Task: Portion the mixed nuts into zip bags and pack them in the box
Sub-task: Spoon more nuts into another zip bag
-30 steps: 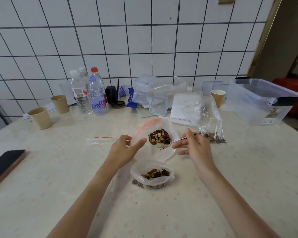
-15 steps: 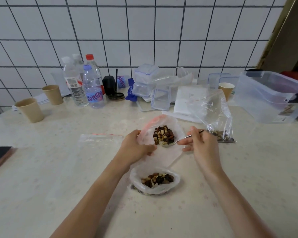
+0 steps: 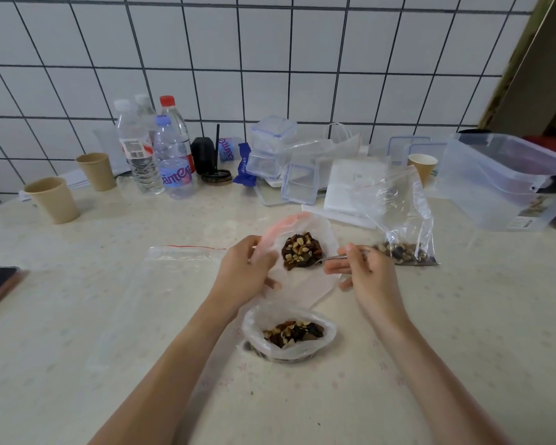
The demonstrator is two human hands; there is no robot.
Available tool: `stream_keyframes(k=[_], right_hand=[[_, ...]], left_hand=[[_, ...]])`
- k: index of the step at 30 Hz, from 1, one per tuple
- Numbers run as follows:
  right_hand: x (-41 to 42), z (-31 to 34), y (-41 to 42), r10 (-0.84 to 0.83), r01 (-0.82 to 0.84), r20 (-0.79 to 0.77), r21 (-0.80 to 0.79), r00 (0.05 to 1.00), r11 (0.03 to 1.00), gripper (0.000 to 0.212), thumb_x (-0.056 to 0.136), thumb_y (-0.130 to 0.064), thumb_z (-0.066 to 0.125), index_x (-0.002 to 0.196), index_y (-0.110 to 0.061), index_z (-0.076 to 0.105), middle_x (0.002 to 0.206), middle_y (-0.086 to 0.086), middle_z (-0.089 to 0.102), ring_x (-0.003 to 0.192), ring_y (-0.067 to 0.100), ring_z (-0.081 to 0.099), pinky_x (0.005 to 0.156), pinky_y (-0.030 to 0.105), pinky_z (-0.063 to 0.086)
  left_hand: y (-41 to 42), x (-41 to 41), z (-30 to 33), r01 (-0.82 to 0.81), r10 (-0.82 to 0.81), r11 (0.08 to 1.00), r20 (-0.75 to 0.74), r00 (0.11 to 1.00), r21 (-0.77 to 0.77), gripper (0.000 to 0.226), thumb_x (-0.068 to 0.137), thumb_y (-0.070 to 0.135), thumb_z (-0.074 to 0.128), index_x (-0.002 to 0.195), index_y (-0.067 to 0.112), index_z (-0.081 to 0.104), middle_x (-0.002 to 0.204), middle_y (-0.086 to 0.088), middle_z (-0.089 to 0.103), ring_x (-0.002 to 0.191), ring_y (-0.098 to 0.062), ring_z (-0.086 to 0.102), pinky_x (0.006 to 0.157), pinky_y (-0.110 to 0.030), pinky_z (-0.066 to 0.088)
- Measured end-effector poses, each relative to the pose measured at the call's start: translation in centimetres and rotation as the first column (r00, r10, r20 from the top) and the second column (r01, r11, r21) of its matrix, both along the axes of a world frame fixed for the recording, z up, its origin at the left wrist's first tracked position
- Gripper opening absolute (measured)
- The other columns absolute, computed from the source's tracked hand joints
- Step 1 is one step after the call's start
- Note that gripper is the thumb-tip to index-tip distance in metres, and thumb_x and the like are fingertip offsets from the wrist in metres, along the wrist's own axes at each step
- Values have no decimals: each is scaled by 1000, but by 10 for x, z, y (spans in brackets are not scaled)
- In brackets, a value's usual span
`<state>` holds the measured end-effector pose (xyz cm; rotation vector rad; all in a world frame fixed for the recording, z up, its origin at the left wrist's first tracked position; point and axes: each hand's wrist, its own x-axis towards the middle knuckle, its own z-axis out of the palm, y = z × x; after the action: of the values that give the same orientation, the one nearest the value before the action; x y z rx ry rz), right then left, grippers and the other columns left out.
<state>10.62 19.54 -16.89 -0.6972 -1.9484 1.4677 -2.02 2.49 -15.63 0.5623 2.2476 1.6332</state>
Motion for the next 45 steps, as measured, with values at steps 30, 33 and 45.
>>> stream_keyframes(k=[30,33,45], right_hand=[[5,10,-12,55,-141,-219,-399,974,906,27,109,-20,49,109,-2,69,97,17,79,89,29,78,53,28,59],[12,20,-9,56,-145,-233,-385,971,912,28,109,-21,49,108,-1,69,95,18,79,89,30,78,54,28,59],[75,46,-24,146,-248,-291,-355,945,901,31,109,-21,46,98,-1,65,85,27,74,80,42,76,53,33,55]], left_hand=[[-18,-7,2,-184,200,978,-183,963,99,35,103,23,58,138,27,60,129,16,63,112,-7,60,88,-20,48],[-26,-5,8,-168,182,982,-207,961,85,39,100,29,66,138,25,59,128,16,61,112,-5,59,83,-15,44],[-69,45,12,-203,181,979,-411,894,-11,14,96,43,67,91,30,67,91,12,69,78,1,63,62,-11,43]])
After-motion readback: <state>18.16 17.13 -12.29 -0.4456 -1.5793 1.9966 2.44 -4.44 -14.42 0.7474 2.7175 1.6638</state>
